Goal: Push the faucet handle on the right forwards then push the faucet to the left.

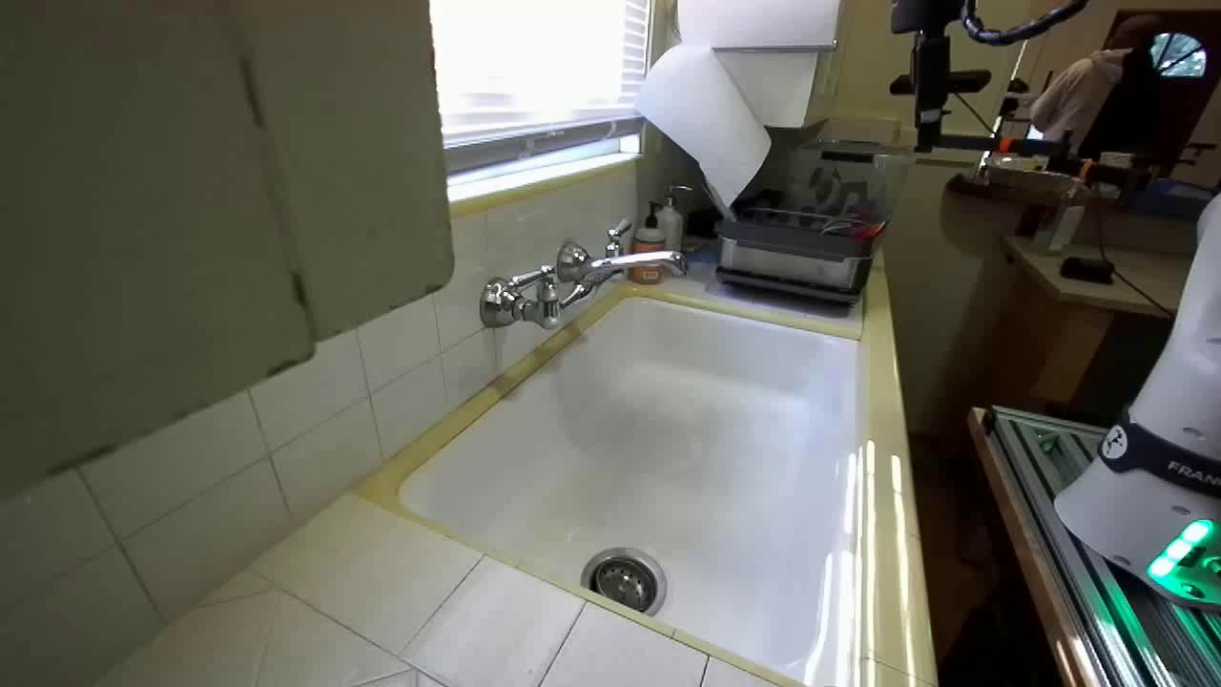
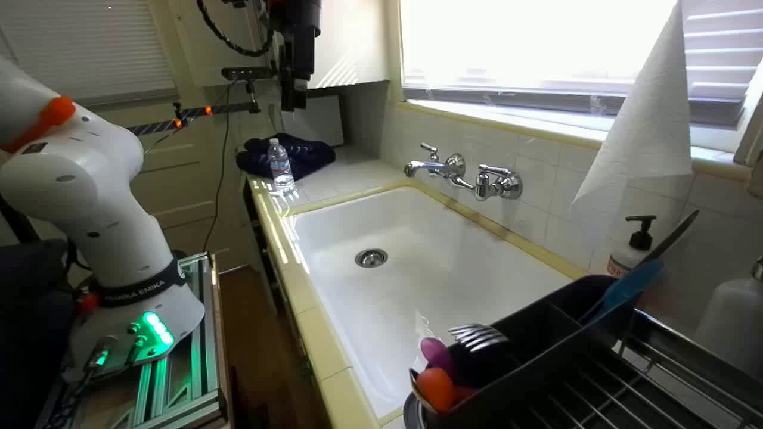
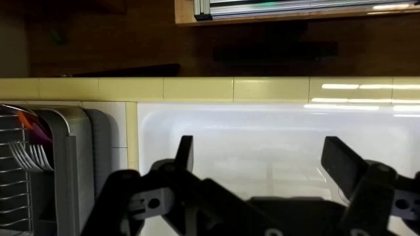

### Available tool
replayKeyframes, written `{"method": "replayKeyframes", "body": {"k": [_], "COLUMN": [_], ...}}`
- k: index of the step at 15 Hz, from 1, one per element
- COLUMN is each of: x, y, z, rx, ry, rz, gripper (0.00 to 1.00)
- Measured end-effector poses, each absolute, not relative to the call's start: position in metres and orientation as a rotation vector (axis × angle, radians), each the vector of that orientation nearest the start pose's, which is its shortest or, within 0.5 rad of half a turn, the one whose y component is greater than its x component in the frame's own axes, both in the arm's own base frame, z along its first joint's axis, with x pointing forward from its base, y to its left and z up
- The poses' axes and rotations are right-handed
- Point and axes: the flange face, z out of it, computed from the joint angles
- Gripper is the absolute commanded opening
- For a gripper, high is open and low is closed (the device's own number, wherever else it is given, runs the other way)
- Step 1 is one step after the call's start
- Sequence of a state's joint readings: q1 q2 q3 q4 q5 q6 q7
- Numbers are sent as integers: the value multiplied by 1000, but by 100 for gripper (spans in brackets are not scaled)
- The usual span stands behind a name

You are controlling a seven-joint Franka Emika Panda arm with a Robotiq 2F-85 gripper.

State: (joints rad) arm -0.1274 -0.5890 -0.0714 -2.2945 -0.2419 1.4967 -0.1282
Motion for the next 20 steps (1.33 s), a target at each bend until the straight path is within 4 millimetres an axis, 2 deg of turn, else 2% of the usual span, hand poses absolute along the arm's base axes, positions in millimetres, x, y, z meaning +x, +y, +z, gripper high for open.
{"method": "replayKeyframes", "body": {"k": [17, 20], "x": [337, 349], "y": [-100, -115], "z": [551, 555], "rx": [-3284, -3290], "ry": [79, 103], "rz": [387, 254], "gripper": [100, 100]}}
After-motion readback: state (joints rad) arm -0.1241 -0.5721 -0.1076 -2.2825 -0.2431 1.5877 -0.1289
